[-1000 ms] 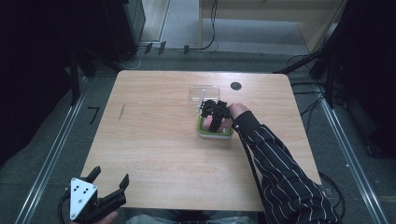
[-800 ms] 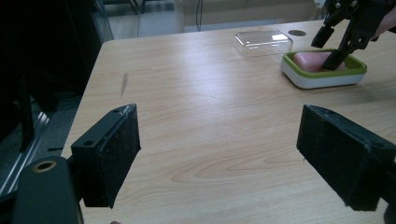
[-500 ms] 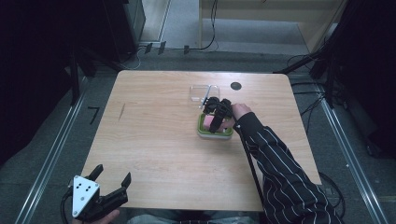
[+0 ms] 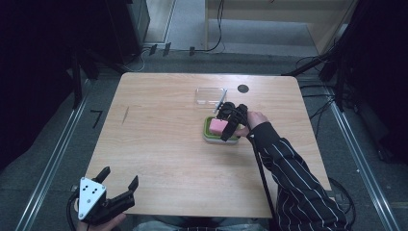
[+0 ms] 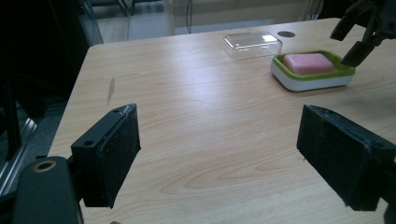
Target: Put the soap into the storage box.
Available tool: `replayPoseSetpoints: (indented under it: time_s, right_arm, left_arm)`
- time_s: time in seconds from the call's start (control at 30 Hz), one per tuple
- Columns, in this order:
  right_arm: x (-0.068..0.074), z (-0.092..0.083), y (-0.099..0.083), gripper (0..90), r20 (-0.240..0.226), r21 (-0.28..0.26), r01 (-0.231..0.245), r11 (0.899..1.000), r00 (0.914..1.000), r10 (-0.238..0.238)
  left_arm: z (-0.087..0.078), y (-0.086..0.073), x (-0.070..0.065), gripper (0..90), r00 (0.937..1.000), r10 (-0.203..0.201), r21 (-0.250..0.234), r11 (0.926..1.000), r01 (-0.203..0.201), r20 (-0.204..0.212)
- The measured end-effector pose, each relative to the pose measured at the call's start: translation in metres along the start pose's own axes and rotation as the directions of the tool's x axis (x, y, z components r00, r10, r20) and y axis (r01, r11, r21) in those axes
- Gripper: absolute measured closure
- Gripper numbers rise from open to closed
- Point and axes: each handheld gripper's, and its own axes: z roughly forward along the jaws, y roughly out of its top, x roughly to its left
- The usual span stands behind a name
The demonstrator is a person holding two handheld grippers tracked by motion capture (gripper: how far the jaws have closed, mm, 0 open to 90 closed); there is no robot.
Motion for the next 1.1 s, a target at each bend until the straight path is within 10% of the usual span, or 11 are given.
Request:
replayPoseSetpoints:
  time_s: [1.1]
  right_arm:
    - [0.028, -0.010, -0.103, 5.0, 0.045, 0.111, -0.157, 0.981, 0.9872, 0.153]
  left_arm:
    - [0.020, 0.008, -0.008, 13.9, 0.9975, 0.028, 0.000, 0.9996, -0.028, 0.064]
